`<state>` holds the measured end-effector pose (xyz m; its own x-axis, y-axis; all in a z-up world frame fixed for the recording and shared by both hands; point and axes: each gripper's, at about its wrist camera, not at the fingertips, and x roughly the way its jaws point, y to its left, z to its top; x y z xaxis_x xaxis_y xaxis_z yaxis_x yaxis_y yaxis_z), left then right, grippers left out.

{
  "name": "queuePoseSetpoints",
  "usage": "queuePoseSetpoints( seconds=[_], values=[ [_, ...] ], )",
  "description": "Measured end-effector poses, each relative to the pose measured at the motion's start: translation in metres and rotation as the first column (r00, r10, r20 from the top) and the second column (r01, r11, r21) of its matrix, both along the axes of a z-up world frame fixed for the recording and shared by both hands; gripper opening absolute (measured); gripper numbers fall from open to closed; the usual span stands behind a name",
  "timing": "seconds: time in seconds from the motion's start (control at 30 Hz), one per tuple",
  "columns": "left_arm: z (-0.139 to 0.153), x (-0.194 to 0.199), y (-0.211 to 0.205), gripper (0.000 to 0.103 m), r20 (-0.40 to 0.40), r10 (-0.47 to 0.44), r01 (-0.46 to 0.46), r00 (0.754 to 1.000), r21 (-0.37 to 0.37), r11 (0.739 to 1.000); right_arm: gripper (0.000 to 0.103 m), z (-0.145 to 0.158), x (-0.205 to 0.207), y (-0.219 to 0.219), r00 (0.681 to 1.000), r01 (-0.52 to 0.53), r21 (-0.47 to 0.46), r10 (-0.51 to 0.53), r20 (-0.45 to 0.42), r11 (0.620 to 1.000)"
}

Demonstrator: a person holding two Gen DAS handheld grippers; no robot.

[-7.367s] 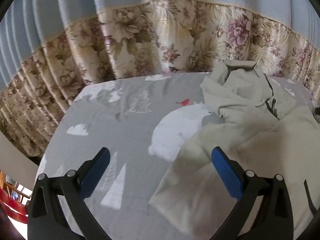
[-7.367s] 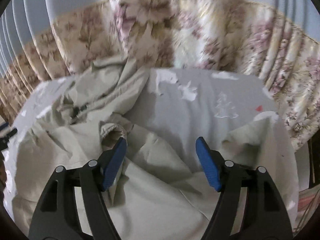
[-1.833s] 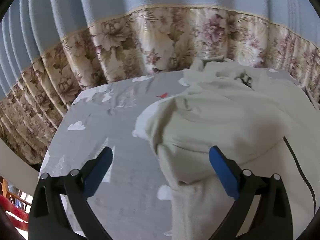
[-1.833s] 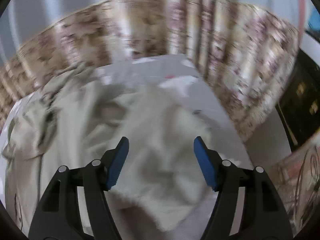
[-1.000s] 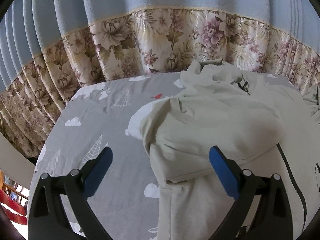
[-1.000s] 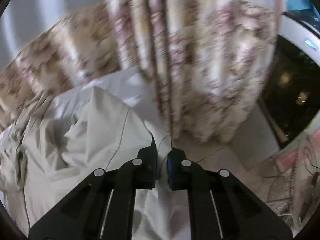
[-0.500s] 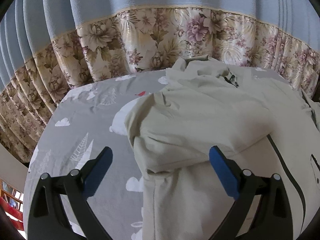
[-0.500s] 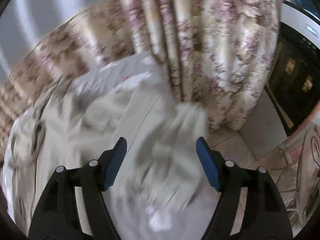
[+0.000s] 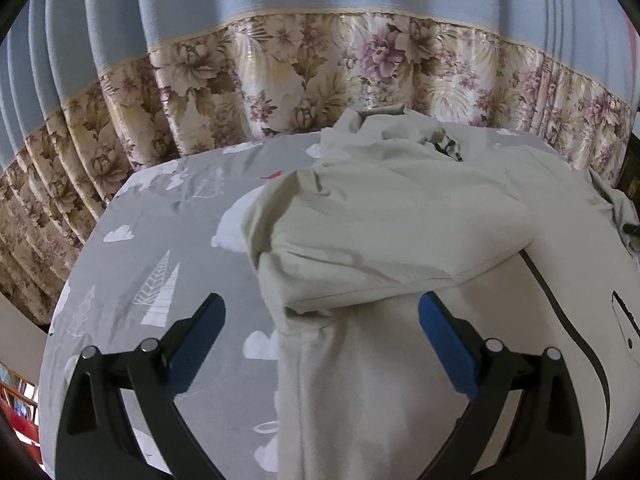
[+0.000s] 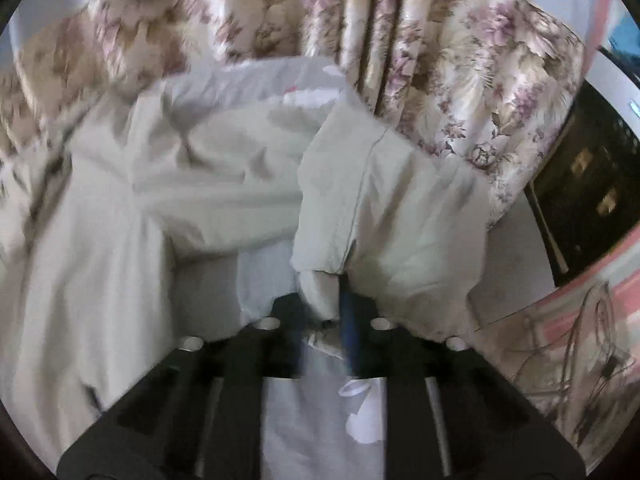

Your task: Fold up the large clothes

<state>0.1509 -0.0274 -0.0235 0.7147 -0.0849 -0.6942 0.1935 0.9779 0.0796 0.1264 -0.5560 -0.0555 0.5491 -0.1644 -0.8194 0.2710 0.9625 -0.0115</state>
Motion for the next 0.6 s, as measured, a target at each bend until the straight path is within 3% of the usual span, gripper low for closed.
queuePoseSetpoints(
  seconds=[0.13,0.23,0.3,0.43,0.6],
  values=[
    [0.007,0.004,0.014,0.097,0.009,0.026,-0.026,1.000,-0.024,0.999,0.012,0.045,0.003,0.018,0.994,-0.051,0.092,0.042,0.096,0.994],
    [0.015,0.007,0.019,0.097,0.028,0.036,-0.035,0.999,-0.033,0.999,0.012,0.072,0.012,0.048,0.980,-0.149,0.205,0.117,0.162,0.967],
    [0.020,0.008,0.021,0.097,0.038,0.038,-0.036,0.999,-0.042,0.998,0.012,0.085,0.023,0.074,0.962,-0.235,0.287,0.179,0.207,0.929],
    [0.026,0.012,0.027,0.099,0.048,0.045,-0.042,0.998,-0.059,0.997,0.012,0.103,0.052,0.130,0.928,-0.353,0.363,0.273,0.254,0.862],
    [0.030,0.014,0.032,0.099,0.051,0.053,-0.050,0.997,-0.055,0.997,0.014,0.103,0.102,0.221,0.873,-0.487,0.428,0.418,0.250,0.762]
  ],
)
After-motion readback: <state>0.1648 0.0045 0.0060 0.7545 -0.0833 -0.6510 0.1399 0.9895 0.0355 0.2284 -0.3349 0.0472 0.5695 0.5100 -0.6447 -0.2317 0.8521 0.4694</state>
